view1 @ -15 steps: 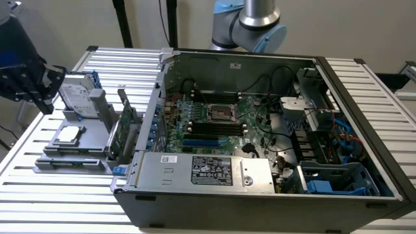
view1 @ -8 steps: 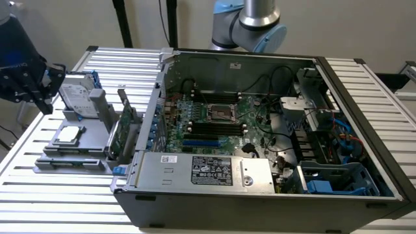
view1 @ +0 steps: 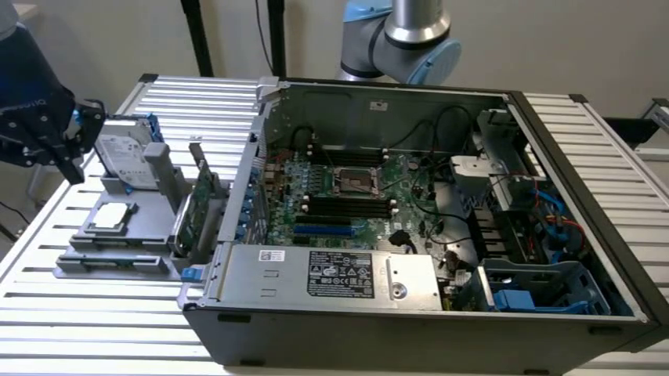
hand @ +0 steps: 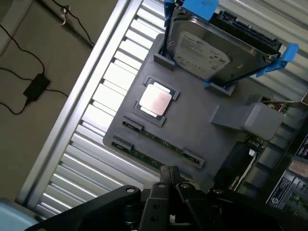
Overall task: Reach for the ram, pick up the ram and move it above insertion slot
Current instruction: 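Pick up the ram and move it above insertion slot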
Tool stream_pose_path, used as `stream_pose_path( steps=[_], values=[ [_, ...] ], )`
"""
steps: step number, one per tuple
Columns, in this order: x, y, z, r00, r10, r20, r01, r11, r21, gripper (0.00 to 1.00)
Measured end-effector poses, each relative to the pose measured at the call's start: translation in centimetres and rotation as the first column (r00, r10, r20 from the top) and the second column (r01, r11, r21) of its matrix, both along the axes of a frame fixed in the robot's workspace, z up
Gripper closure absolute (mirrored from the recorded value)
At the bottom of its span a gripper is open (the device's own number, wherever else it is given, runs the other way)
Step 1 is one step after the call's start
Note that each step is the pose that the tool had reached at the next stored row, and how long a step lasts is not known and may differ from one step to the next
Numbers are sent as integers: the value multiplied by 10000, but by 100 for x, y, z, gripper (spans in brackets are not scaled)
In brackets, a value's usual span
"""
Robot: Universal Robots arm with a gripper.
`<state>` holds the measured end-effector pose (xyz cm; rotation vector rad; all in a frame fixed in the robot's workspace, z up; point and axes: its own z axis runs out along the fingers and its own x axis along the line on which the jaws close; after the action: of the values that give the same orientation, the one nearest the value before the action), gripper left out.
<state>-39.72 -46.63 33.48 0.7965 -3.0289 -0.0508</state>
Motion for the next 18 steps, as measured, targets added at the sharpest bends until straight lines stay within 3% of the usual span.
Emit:
stream_pose_path(
  steps=[5,9,14,18],
  values=[
    [0,0,0,9959,908,-1,-908,9959,0,89],
    [0,0,0,9867,1623,0,-1623,9867,1,89],
    [0,0,0,9678,2519,0,-2519,9678,0,89],
    [0,0,0,9468,3218,0,-3218,9468,0,89]
  ],
)
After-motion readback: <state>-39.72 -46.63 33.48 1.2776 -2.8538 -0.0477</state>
